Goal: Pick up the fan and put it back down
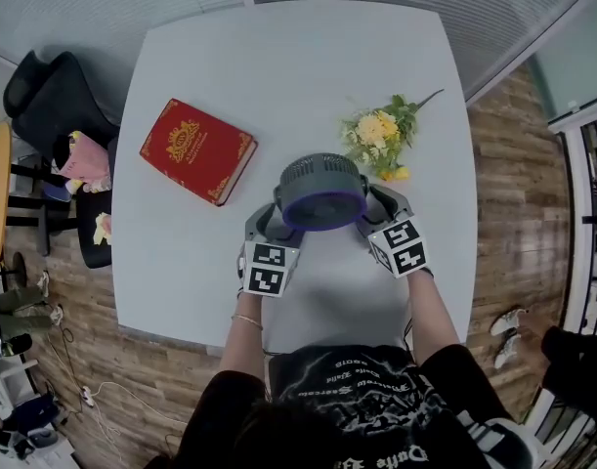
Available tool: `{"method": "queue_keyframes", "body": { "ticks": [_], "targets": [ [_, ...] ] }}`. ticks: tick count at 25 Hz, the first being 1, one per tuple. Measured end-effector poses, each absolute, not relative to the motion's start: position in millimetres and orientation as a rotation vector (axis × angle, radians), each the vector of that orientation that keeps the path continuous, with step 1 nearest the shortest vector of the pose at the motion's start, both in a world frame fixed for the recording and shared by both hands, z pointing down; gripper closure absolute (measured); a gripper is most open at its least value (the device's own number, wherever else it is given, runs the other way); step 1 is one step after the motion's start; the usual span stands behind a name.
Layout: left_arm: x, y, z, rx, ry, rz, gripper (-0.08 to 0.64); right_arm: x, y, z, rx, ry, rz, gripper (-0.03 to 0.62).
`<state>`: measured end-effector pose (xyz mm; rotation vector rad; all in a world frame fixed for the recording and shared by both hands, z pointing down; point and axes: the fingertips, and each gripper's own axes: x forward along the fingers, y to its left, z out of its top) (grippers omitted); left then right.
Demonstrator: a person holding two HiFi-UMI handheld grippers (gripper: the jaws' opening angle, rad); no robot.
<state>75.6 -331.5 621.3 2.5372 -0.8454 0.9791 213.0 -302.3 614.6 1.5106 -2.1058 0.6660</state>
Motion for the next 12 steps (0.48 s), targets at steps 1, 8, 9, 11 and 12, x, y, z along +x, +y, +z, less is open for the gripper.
{"method": "queue_keyframes", "body": {
  "ticks": [1, 8, 9, 11, 12],
  "targets": [
    [74.3, -328.6, 619.8, 2.535, -0.845, 0.975, 0.258, 213.1, -298.7, 613.8, 1.511, -2.101, 0.661, 0.326],
    [60.4, -300.6, 600.5, 2.550, -0.862, 0.933, 0.255, 207.4, -268.5, 596.9, 1.550, -2.113, 0.666, 0.328],
    [57.9, -295.9, 597.7, 2.549, -0.866, 0.923, 0.255, 206.8, -264.6, 593.2, 1.559, -2.113, 0.659, 0.327],
    [53.1, -286.7, 592.6, 2.547, -0.873, 0.904, 0.255, 205.4, -257.8, 585.9, 1.571, -2.113, 0.639, 0.327],
    [50.8, -281.8, 590.1, 2.547, -0.878, 0.897, 0.255, 204.7, -254.4, 581.9, 1.577, -2.114, 0.627, 0.327]
  ]
}}
